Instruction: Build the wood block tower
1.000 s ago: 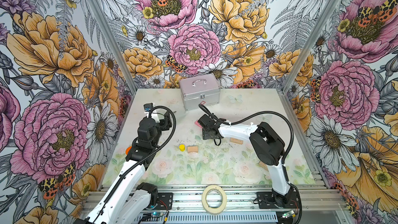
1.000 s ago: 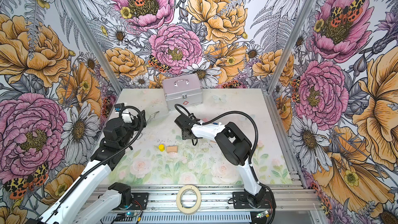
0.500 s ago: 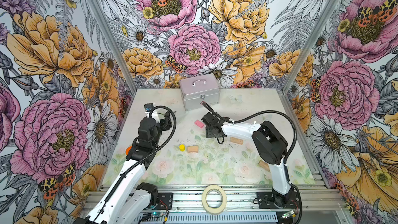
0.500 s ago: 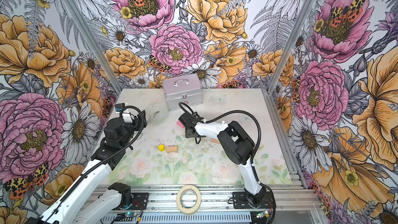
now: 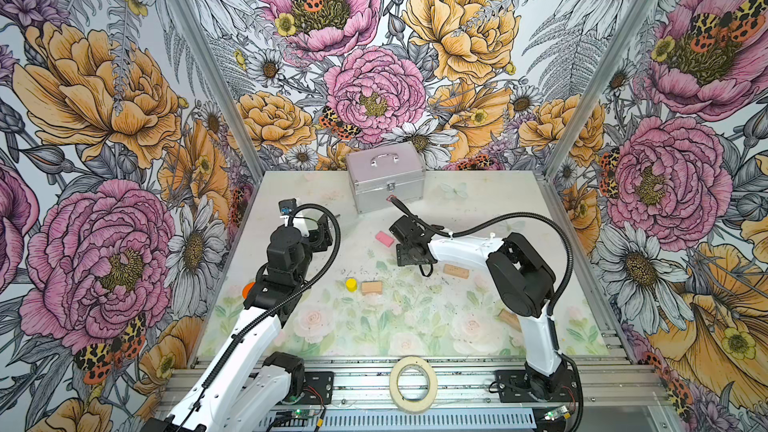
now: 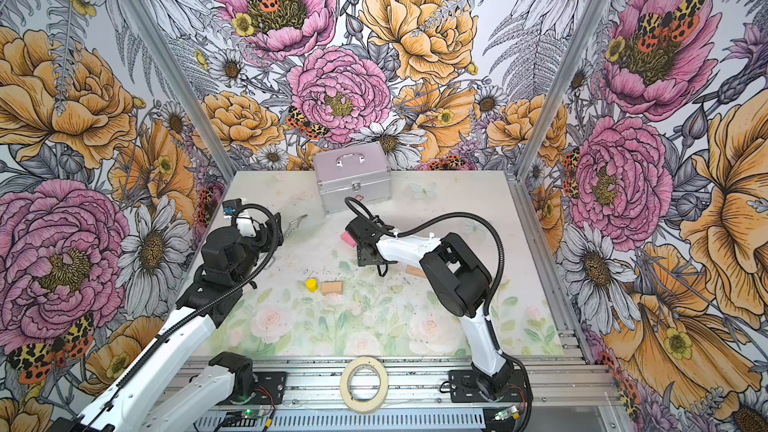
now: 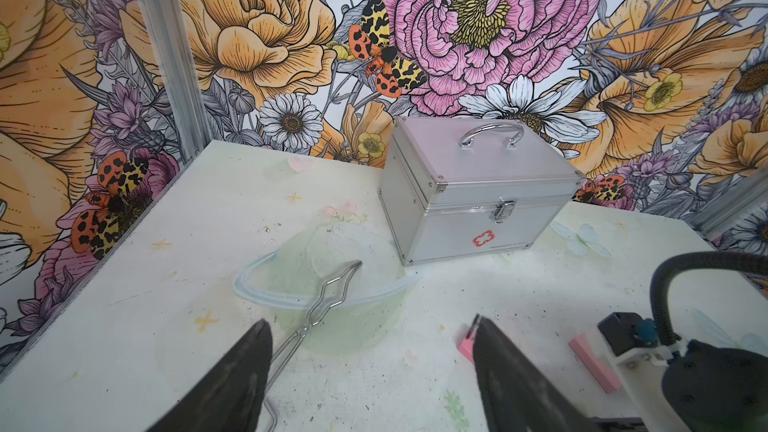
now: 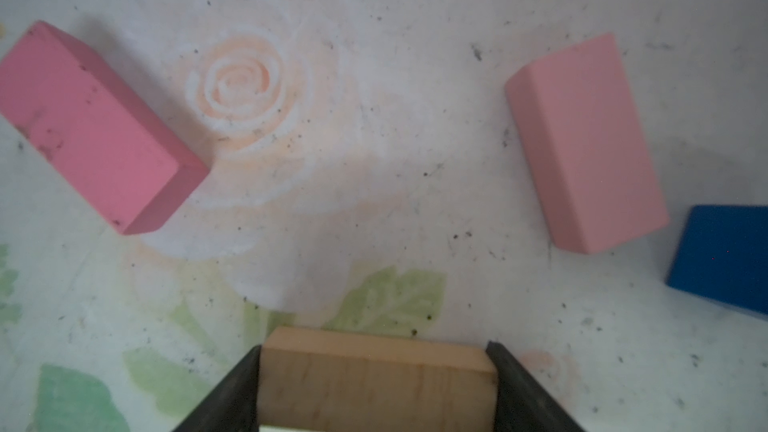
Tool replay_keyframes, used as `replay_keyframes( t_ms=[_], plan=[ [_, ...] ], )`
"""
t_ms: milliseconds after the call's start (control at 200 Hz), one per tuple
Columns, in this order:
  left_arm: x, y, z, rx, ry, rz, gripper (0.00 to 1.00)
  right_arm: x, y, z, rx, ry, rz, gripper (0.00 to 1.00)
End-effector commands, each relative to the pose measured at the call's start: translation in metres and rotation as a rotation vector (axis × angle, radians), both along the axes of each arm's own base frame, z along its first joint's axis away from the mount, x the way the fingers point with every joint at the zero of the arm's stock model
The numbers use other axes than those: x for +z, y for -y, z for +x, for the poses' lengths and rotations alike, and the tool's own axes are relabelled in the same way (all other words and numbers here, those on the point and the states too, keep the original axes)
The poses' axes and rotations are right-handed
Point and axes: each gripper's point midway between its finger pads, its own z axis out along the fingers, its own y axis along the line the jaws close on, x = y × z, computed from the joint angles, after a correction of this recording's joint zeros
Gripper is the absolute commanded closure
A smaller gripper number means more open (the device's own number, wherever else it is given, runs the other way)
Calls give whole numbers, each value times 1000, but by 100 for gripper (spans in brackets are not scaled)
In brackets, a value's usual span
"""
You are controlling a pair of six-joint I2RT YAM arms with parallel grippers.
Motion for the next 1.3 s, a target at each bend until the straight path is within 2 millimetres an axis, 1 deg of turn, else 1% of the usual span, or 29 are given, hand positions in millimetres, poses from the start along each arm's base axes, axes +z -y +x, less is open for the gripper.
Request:
replay_keyframes(
  t_ms=[0, 260, 330, 510, 981, 1296],
  plan=[
    [-1, -3, 1, 9, 0, 10, 23, -6, 2, -5, 18, -31, -5, 46],
    [-2, -3, 1, 9, 0, 11, 23, -6, 2, -6, 15, -35, -1, 31],
    [-2, -3, 0, 9, -2, 11, 23, -7, 3, -6, 14, -38, 0, 25],
    [-2, -3, 1, 11, -3, 10, 23, -6, 2, -6, 13, -37, 2, 19],
    [-1, -3, 0, 9, -2, 9, 23, -3, 3, -6, 15, -32, 3, 12],
    [-2, -3, 0, 11, -4, 10, 23, -1, 2, -7, 42, -34, 2, 15]
  ],
)
